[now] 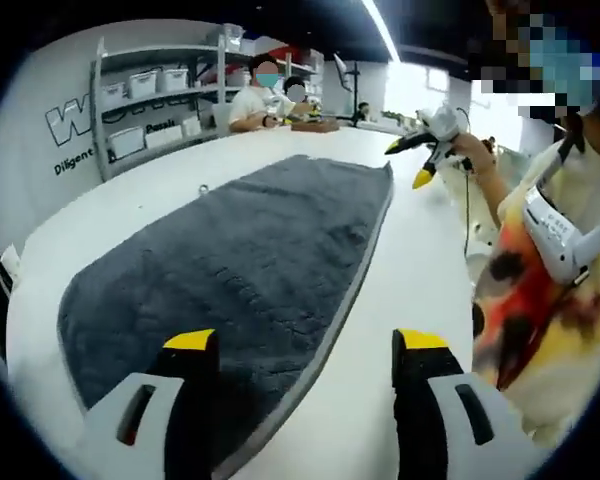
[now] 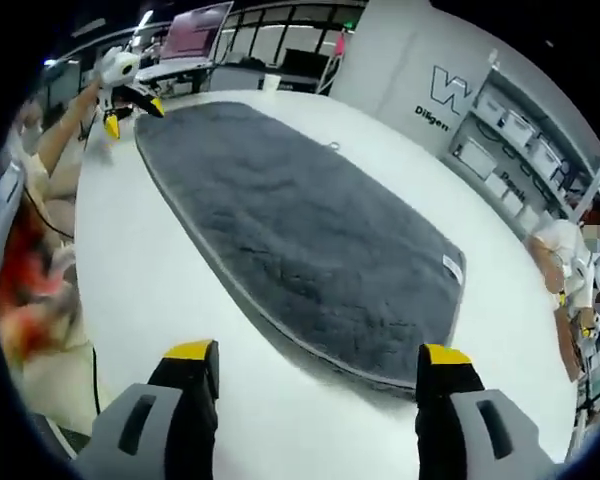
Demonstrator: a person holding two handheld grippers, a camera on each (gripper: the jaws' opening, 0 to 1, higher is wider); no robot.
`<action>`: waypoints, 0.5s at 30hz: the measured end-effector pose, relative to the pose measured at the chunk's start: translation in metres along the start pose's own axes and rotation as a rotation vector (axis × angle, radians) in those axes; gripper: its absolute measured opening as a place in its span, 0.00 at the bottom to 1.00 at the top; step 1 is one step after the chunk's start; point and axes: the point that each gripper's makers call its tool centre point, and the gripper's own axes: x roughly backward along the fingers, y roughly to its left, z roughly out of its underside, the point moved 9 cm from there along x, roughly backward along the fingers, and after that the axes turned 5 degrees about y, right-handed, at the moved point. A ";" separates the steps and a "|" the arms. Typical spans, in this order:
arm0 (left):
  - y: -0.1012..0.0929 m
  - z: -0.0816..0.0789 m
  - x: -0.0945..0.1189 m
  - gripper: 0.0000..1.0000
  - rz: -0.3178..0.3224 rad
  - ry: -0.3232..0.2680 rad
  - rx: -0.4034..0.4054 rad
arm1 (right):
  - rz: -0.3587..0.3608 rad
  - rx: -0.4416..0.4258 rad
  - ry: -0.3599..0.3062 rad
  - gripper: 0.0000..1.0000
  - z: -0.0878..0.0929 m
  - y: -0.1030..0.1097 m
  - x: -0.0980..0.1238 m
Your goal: Open the folded towel by lifting each exposed corner and separating the folded layers until the towel lies flat within the target outline without major curled edges
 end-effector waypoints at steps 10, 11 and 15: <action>-0.009 0.000 0.009 0.91 -0.007 -0.156 0.154 | -0.151 0.165 -0.077 0.52 -0.038 0.030 -0.022; -0.009 -0.001 0.010 0.92 -0.007 -0.164 0.161 | -0.178 0.187 -0.083 0.48 -0.043 0.034 -0.026; -0.010 0.001 0.013 0.96 -0.028 -0.154 0.179 | -0.284 0.211 -0.115 0.34 -0.052 0.046 -0.038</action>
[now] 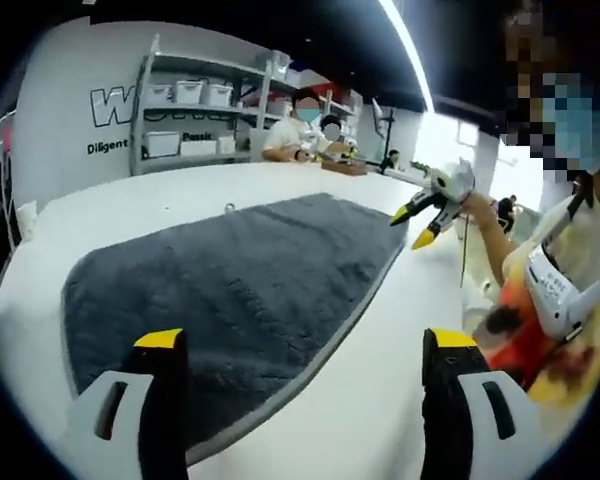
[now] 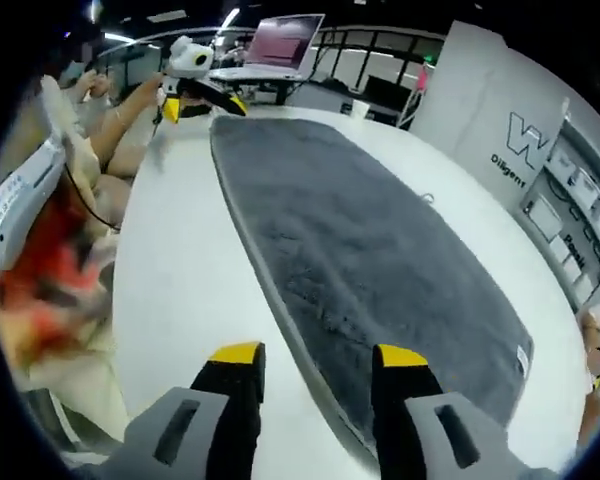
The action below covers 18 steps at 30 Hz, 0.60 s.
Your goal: Open the folded towel by lifting each exposed corner and separating the folded layers until the towel lies flat within the target outline without major curled edges
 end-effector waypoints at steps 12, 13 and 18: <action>0.008 0.013 0.010 0.95 -0.057 0.059 0.015 | -0.073 0.034 0.016 0.00 -0.002 -0.005 -0.024; 0.009 0.013 0.011 0.95 -0.059 0.058 0.015 | -0.084 0.035 0.018 0.00 -0.001 -0.005 -0.025; 0.012 0.014 0.012 0.94 -0.063 0.058 0.022 | -0.103 0.029 0.014 0.00 0.001 -0.003 -0.024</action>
